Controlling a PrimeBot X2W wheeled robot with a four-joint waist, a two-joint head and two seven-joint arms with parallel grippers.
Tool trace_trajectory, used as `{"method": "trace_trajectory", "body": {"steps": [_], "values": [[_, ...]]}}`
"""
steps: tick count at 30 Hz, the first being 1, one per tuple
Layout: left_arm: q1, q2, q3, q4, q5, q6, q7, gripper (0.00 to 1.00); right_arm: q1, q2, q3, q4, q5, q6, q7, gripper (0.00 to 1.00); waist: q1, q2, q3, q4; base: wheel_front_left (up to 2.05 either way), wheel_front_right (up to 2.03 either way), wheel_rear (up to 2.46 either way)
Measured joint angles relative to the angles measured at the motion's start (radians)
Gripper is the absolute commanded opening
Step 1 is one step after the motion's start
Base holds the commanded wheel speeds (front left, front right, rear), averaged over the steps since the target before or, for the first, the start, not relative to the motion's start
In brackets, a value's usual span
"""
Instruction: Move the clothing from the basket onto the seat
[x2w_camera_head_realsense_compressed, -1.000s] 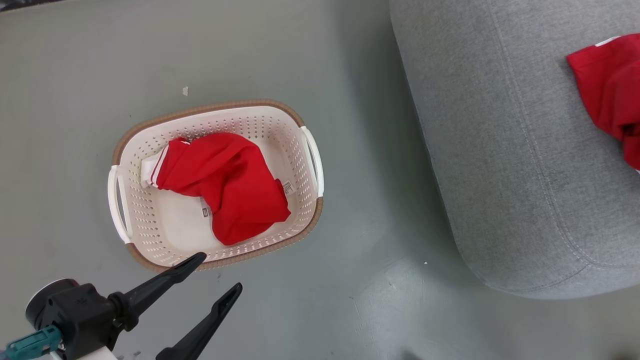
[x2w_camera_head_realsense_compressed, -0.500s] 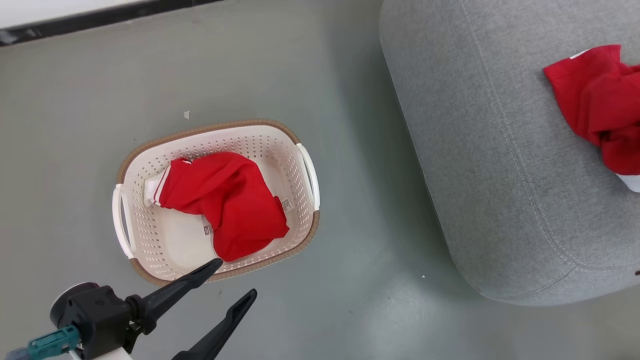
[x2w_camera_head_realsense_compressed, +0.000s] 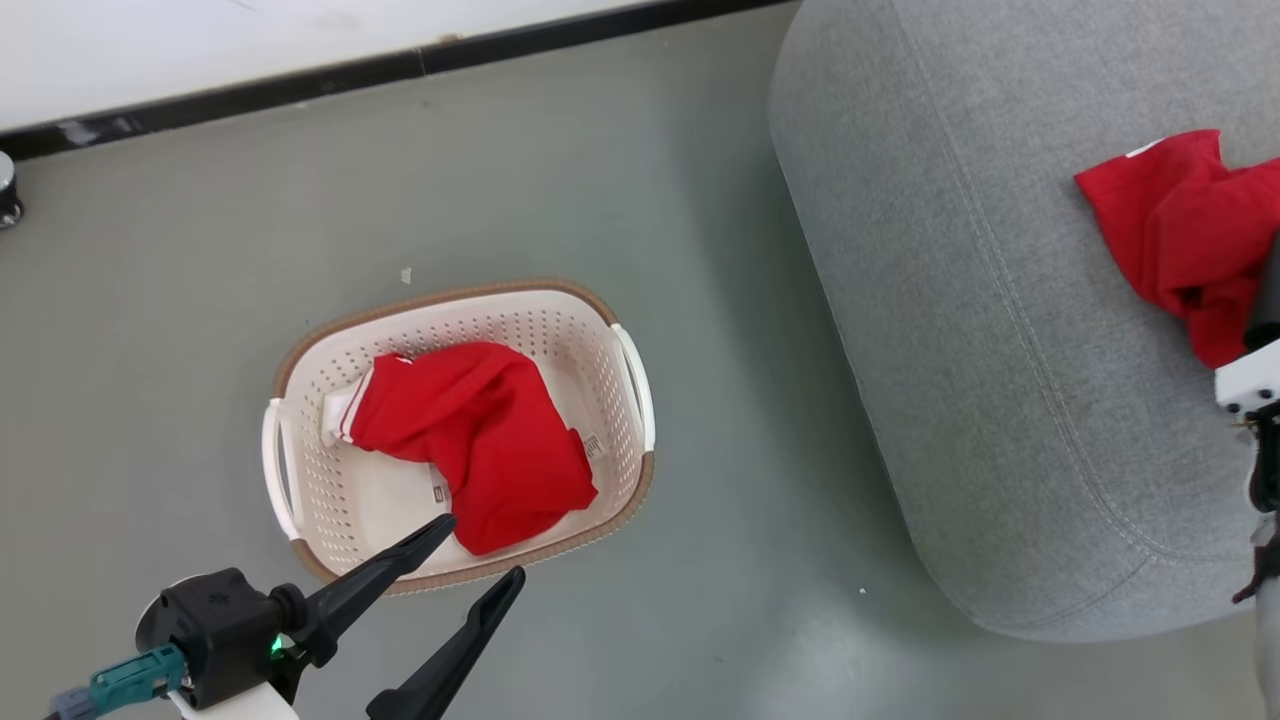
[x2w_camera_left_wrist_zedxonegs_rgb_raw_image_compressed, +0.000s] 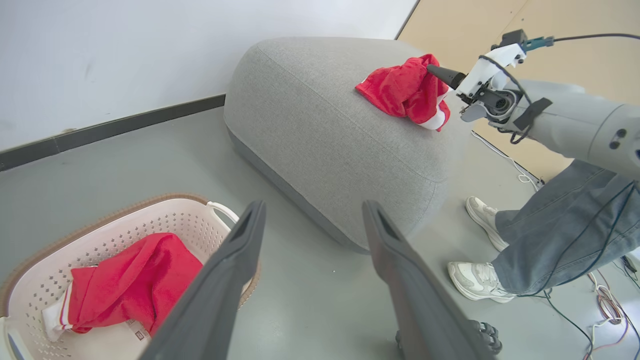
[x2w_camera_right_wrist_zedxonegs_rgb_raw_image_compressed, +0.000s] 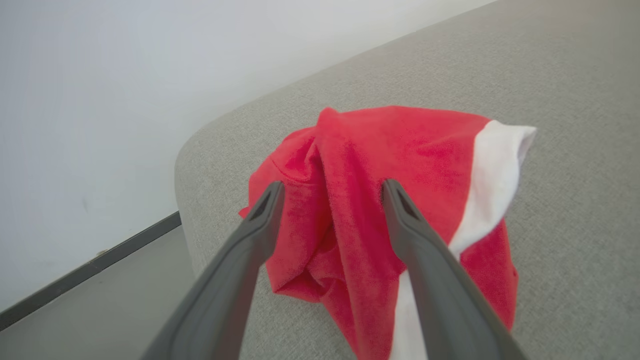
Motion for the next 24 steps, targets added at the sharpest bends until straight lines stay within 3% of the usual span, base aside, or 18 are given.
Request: {"method": "trace_trajectory", "body": {"steps": [15, 24], "values": [[0.001, -0.065, 0.005, 0.077, -0.003, 0.000, -0.075, 1.00, 0.089, 0.034, 0.254, -0.210, 0.007, 0.000, -0.001, 1.00, 0.0000, 0.0000, -0.090, 0.045, 0.00, 0.00, 0.00], [0.007, -0.106, -0.002, 0.116, -0.003, 0.004, -0.108, 1.00, 0.107, 0.050, 0.440, -0.261, 0.005, 0.000, -0.001, 1.00, 0.0000, 0.0000, -0.138, 0.098, 0.00, 0.00, 0.00]]}}
